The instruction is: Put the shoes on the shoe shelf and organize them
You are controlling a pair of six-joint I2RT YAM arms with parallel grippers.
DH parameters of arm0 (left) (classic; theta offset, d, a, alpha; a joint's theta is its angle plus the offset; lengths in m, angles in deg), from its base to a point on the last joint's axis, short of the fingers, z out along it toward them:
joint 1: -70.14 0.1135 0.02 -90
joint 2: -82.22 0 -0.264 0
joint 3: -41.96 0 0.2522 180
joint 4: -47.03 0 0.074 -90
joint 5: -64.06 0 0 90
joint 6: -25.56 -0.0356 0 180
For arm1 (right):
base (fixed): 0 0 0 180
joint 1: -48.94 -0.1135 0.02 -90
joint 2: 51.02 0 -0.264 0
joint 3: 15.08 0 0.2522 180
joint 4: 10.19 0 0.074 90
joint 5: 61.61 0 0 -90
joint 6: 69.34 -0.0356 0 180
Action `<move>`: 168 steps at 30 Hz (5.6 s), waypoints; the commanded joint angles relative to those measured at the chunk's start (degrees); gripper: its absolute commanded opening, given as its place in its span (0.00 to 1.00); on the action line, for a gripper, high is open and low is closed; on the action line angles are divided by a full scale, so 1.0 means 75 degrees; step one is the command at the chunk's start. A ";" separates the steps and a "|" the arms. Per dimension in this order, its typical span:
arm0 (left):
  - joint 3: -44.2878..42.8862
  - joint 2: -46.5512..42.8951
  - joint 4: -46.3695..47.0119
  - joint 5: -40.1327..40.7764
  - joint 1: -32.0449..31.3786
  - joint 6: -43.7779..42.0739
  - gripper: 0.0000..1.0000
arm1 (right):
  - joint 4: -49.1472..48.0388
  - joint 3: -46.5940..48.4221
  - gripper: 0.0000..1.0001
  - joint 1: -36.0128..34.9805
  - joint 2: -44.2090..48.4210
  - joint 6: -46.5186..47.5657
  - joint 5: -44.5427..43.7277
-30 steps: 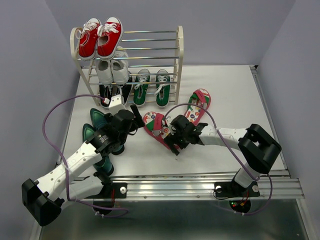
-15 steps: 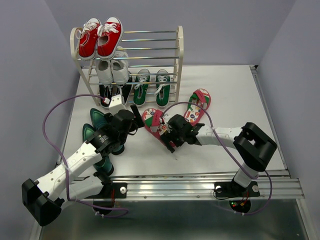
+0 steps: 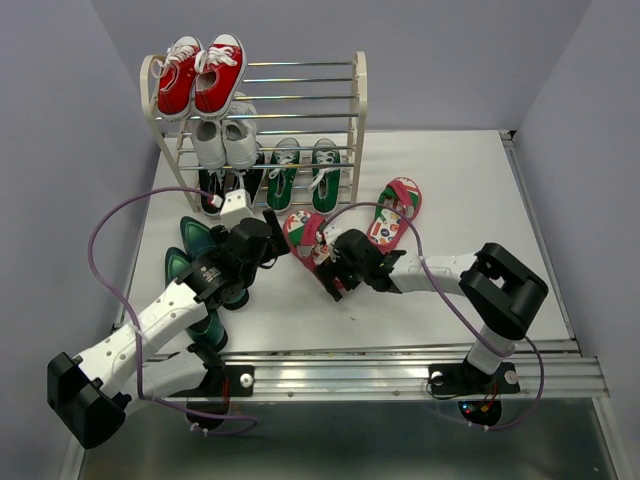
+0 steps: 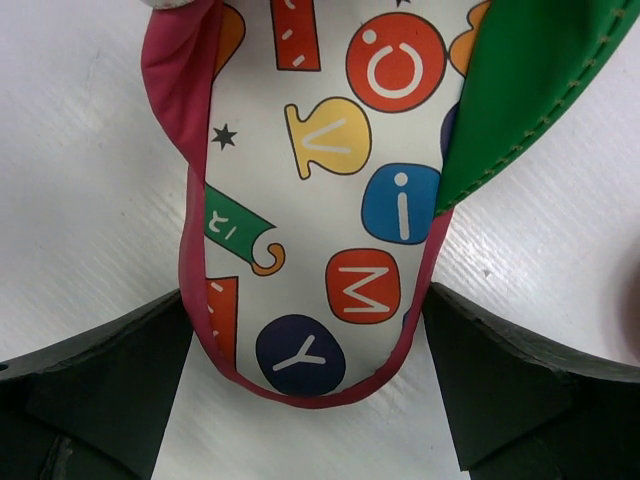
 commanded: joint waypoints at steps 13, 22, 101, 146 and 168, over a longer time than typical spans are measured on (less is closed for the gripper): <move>-0.0263 -0.0075 0.0113 0.0097 0.0022 -0.0010 0.99 | -0.1349 0.0301 0.94 -0.0163 -0.1148 -0.1162 -0.1627; -0.0204 -0.0156 0.0054 0.0050 0.0022 0.0072 0.99 | -0.1372 0.0231 0.44 -0.0233 -0.1254 -0.1468 -0.1851; -0.0157 -0.0438 -0.0040 -0.0278 0.0034 0.0143 0.99 | 0.4018 0.3277 1.00 -0.0807 -0.2249 -0.2605 -0.1675; -0.0099 -0.1492 -0.0321 0.0342 0.0046 0.0342 0.99 | 0.1242 0.2631 0.01 -0.0807 0.2265 -0.1034 -0.2541; 0.0276 -0.2324 -0.1059 0.0530 0.0057 0.0892 0.99 | 0.1031 0.7071 0.01 -0.0807 -0.1463 -0.1678 -0.5553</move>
